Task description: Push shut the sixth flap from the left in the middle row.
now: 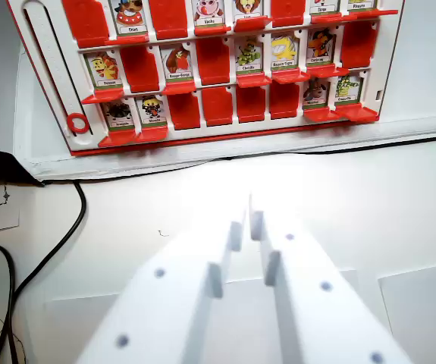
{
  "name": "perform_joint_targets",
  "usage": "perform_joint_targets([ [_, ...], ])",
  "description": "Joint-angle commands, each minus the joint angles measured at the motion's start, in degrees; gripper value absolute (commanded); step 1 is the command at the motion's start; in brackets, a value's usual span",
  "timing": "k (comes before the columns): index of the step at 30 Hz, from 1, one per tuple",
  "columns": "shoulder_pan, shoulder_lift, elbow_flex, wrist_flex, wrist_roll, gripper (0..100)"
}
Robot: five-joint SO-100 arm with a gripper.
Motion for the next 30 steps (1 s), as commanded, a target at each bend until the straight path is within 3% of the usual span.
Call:
perform_joint_targets([
  [1, -0.35, -1.23, -4.75, -3.43, -0.79, 0],
  [20, -0.18, 0.26, -1.05, -5.19, -2.81, 0],
  [30, 4.13, -1.58, 4.75, -12.39, -5.01, 0],
])
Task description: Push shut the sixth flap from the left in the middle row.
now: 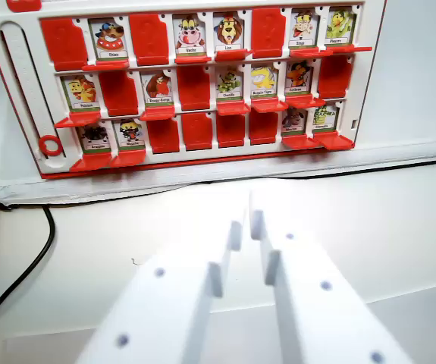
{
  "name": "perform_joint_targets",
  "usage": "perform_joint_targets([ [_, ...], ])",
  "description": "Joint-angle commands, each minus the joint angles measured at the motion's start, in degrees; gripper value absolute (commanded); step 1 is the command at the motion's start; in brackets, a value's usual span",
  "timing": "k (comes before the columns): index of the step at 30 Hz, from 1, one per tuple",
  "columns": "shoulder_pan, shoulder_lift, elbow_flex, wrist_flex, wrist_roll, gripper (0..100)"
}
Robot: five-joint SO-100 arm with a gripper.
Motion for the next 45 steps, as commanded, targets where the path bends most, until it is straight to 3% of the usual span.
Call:
perform_joint_targets([
  [1, 1.23, -0.70, 0.88, -4.48, -0.97, 0],
  [13, 5.01, -6.42, 13.27, -25.40, -5.98, 0],
  [24, 8.70, -23.12, 20.04, -48.60, -11.69, 0],
  [30, 8.35, -32.87, 17.49, -54.40, -12.74, 0],
  [45, 7.82, -46.41, 6.86, -54.40, -9.93, 0],
])
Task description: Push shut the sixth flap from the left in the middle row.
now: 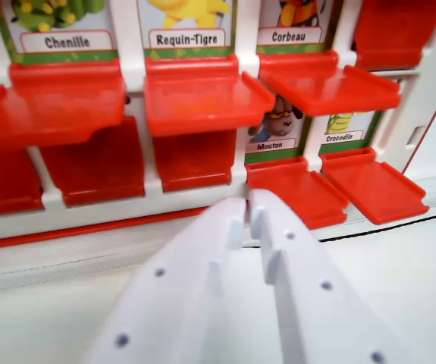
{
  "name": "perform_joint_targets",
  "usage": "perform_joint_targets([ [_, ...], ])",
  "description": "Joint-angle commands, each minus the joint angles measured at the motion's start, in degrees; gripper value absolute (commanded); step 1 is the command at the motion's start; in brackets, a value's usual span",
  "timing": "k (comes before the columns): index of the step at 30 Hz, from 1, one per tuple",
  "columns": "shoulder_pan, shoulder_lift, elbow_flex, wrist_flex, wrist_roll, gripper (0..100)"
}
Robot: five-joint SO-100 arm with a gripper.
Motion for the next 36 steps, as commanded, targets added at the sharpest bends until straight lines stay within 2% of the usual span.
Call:
perform_joint_targets([
  [1, -1.05, -0.53, -7.73, -1.32, 0.44, 0],
  [16, -2.55, -6.33, -14.41, -1.32, 1.23, 0],
  [36, -2.81, -8.79, -19.95, -0.97, 1.49, 0],
])
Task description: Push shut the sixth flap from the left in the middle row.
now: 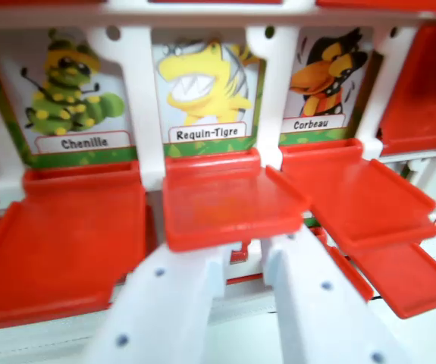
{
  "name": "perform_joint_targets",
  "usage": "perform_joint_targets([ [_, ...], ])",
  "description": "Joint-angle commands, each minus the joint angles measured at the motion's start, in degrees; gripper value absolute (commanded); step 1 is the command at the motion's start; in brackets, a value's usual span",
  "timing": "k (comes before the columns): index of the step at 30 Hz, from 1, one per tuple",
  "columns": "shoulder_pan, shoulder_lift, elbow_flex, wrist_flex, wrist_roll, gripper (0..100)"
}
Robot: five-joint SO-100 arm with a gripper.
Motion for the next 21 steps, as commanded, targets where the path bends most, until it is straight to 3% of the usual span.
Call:
perform_joint_targets([
  [1, -1.14, 0.97, -8.44, -0.97, 0.53, 0],
  [21, -2.90, -4.92, -20.48, 4.83, 1.93, 0],
])
